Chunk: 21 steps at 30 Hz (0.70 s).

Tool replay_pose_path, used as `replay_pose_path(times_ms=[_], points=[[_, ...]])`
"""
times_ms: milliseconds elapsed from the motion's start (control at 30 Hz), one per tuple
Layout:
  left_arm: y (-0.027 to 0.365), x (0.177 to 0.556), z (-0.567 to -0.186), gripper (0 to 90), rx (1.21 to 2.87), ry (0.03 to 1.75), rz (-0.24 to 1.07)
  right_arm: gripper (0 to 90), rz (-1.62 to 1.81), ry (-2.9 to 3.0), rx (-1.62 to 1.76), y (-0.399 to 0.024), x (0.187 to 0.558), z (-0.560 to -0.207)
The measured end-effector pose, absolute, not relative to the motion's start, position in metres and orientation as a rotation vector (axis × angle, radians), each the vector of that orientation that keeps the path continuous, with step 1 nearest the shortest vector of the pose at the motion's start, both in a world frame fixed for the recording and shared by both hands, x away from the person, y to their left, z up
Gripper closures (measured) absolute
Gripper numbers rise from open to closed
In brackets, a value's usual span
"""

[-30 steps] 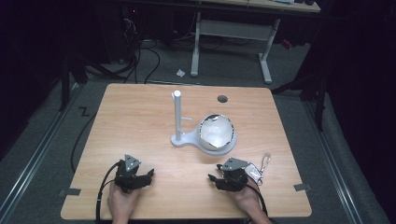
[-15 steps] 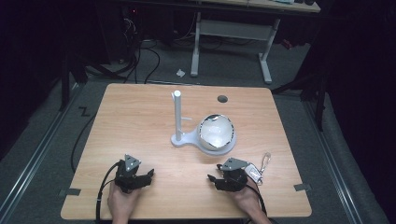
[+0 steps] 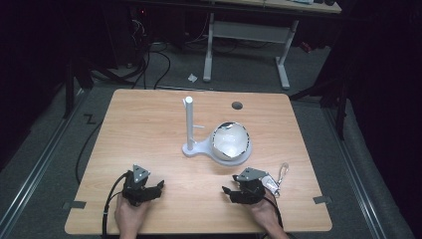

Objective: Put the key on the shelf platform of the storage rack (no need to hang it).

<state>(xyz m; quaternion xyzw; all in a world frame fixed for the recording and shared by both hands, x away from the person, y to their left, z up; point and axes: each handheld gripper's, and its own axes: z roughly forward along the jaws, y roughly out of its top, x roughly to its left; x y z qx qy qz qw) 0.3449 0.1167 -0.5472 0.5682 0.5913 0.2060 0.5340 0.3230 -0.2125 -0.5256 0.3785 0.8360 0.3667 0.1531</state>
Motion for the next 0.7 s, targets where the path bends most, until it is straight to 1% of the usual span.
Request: replay_pose_path(times_ms=[467,700], points=[[0.117,0.345,-0.547,23.6,1.355,1.409,0.491,40.6,1.08,2.343,1.136,-0.227,0.324,-0.516],[0.117,0.345,-0.547,23.5,1.354,1.409,0.491,42.7,1.066,2.33,1.161,-0.236,0.325,-0.511]])
